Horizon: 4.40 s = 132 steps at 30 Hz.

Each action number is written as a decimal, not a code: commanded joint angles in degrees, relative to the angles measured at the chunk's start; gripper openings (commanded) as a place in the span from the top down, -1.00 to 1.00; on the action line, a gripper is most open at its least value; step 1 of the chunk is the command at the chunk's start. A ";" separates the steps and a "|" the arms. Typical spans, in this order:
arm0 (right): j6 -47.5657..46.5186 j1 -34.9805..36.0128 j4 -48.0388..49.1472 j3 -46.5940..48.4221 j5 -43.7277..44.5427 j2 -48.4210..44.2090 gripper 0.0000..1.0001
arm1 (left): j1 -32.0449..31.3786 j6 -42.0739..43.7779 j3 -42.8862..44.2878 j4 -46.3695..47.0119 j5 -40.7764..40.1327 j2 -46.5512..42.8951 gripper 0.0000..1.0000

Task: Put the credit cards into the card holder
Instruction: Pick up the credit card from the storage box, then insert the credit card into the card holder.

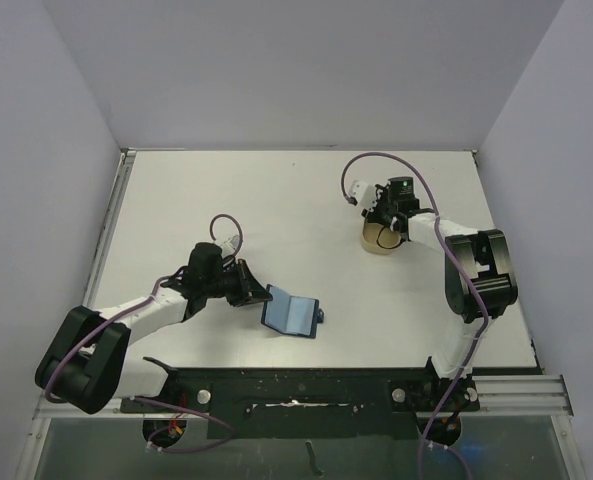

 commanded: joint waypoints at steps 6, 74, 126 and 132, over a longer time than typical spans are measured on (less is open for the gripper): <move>0.58 -0.77 2.13 2.74 -0.17 -3.28 0.37 | 0.42 -0.27 -0.02 3.66 0.59 -1.94 1.00; 103.11 28.70 -7.99 -17.72 -18.83 -16.93 1.00 | 0.69 -6.28 -4.92 16.53 -6.56 7.55 0.42; 108.87 26.21 3.61 -23.28 -30.73 -12.11 1.00 | -0.51 -6.41 -10.56 15.12 -10.03 3.01 1.00; 110.73 26.51 5.31 -24.02 -31.25 -10.93 0.96 | -0.78 -7.03 -10.96 15.38 -10.26 2.68 1.00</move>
